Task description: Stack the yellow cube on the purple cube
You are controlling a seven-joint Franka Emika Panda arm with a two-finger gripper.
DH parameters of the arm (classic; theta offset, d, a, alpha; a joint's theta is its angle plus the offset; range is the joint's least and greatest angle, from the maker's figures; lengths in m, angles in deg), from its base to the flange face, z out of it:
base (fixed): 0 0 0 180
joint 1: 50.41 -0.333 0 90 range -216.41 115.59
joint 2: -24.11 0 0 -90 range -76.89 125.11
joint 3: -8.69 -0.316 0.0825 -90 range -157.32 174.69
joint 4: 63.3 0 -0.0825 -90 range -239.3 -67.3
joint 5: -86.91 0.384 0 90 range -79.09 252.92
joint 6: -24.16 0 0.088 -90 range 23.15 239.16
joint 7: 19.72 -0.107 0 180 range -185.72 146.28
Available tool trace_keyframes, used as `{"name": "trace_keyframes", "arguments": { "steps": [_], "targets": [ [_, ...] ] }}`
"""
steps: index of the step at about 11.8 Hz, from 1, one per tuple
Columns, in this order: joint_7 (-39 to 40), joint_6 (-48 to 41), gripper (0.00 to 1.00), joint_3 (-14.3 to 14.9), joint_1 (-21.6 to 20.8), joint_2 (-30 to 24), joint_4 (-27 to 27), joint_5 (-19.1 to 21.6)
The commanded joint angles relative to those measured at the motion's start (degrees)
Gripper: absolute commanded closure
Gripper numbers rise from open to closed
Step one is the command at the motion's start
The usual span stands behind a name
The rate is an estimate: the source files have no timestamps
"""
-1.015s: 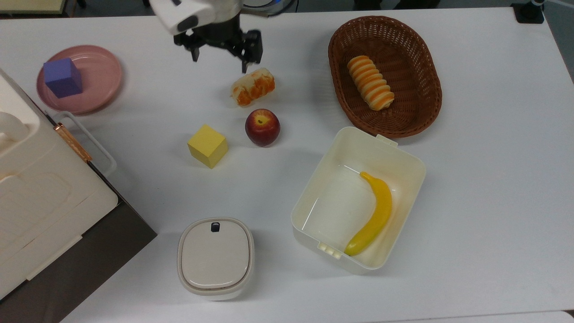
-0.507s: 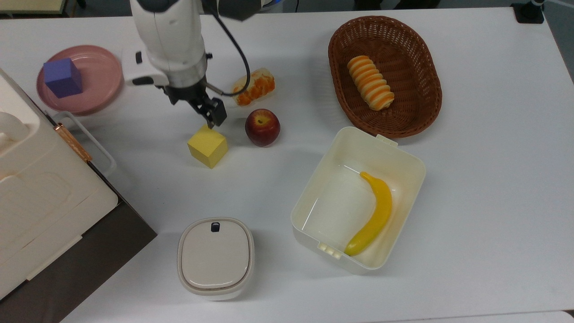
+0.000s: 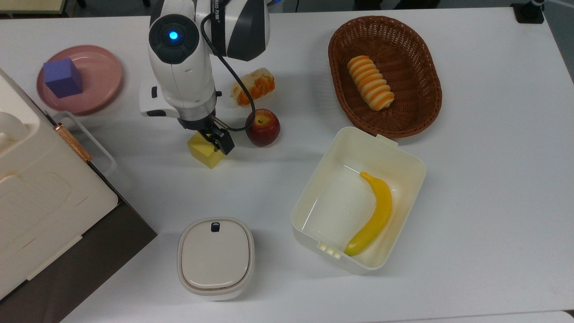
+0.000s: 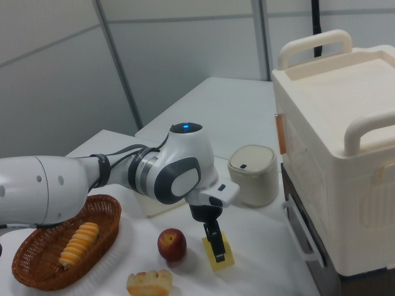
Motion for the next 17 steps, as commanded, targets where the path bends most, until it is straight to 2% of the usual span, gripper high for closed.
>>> {"name": "trace_keyframes", "arguments": {
  "steps": [1,2,3,4,7,12,13,14,15,17],
  "targets": [
    [-1.0,1.9,0.12,0.0,-0.4,0.6,-1.1,-1.0],
    [-0.5,2.7,0.42,0.0,-0.3,0.6,-1.2,-1.0],
    [0.4,3.1,0.56,0.0,-0.4,0.6,-1.4,-1.2],
    [2.7,3.0,0.6,0.0,-0.4,0.5,-1.7,-1.3],
    [10.9,2.1,0.61,0.0,1.0,-2.7,-2.0,-1.3],
    [36.2,-0.3,0.61,-0.1,10.9,-8.3,-2.3,-1.2],
    [37.7,-0.3,0.58,0.0,11.9,-8.0,-2.3,-1.2],
    [37.4,-0.3,0.15,-0.1,12.2,-7.6,-2.3,-1.2],
    [36.9,-0.3,0.0,-0.1,12.1,-7.3,-2.3,-0.7],
    [32.0,-0.3,0.0,-0.2,10.9,-6.9,-2.2,-0.2]
  ]
}}
